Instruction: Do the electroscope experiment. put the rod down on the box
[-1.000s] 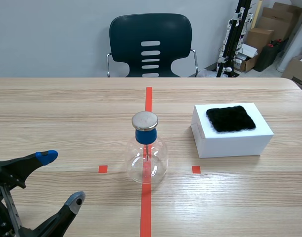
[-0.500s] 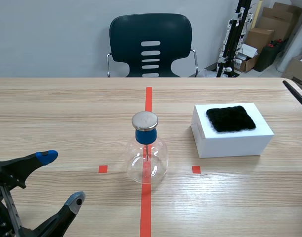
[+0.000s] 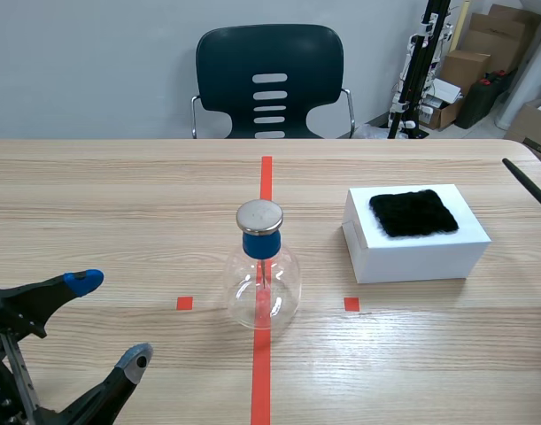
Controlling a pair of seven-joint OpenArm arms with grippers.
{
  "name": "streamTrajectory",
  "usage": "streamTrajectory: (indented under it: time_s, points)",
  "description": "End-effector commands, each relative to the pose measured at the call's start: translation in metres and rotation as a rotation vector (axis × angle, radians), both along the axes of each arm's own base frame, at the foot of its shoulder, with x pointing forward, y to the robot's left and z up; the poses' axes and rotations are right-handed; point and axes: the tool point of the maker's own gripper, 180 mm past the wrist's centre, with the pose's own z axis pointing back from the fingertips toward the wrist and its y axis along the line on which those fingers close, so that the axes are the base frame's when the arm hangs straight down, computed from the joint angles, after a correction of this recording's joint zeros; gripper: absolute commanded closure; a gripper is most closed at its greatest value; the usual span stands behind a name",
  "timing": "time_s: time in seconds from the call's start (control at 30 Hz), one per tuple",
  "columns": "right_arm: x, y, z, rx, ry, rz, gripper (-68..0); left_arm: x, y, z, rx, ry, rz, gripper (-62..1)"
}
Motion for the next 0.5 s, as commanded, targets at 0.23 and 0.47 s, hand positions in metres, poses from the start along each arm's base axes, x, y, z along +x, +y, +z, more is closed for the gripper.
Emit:
streamTrajectory:
  time_s: [0.23, 0.47]
  points:
    - [0.018, -0.002, -0.010, -0.037, -0.011, 0.022, -0.6, 0.004, 0.003, 0.010, -0.021, -0.031, 0.002, -62.3]
    - [0.021, 0.007, -0.022, -0.048, 0.005, 0.050, -0.6, 0.004, 0.003, 0.010, -0.020, -0.031, 0.002, -62.3]
